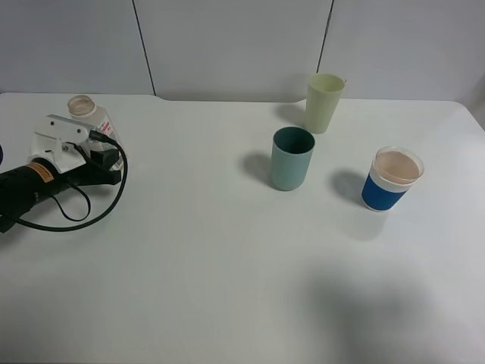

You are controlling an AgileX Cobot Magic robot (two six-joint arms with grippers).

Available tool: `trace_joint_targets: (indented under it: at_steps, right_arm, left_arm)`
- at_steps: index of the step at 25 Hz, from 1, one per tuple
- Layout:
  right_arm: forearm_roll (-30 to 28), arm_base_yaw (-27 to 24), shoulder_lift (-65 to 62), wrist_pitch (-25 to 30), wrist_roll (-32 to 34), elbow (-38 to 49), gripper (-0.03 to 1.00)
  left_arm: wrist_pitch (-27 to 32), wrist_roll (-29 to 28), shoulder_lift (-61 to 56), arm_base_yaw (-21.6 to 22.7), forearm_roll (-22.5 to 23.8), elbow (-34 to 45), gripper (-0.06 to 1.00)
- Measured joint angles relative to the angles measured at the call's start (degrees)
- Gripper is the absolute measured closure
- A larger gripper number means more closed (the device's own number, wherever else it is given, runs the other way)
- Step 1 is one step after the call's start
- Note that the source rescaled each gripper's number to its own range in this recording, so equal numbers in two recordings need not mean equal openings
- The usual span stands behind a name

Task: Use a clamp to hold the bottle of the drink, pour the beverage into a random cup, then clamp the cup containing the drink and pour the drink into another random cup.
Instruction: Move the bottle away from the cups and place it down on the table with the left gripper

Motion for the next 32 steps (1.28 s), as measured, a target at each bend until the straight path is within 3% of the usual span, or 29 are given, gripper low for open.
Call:
trace_joint_targets:
  at_steps: [6,24,32]
  right_arm:
    - [0.0,0.0,0.0,0.0,0.0,0.0,0.03]
    - [0.0,0.0,0.0,0.0,0.0,0.0,0.03]
    - [0.0,0.0,0.0,0.0,0.0,0.0,0.03]
  left_arm:
    - [0.1,4.1,0.0,0.0,0.2,0.0,0.94]
    - [0.0,4.1,-0.1,0.0,0.1,0.3,0.94]
    - [-1.4,4.1,-0.1,0.0,-0.8,3.8,0.6]
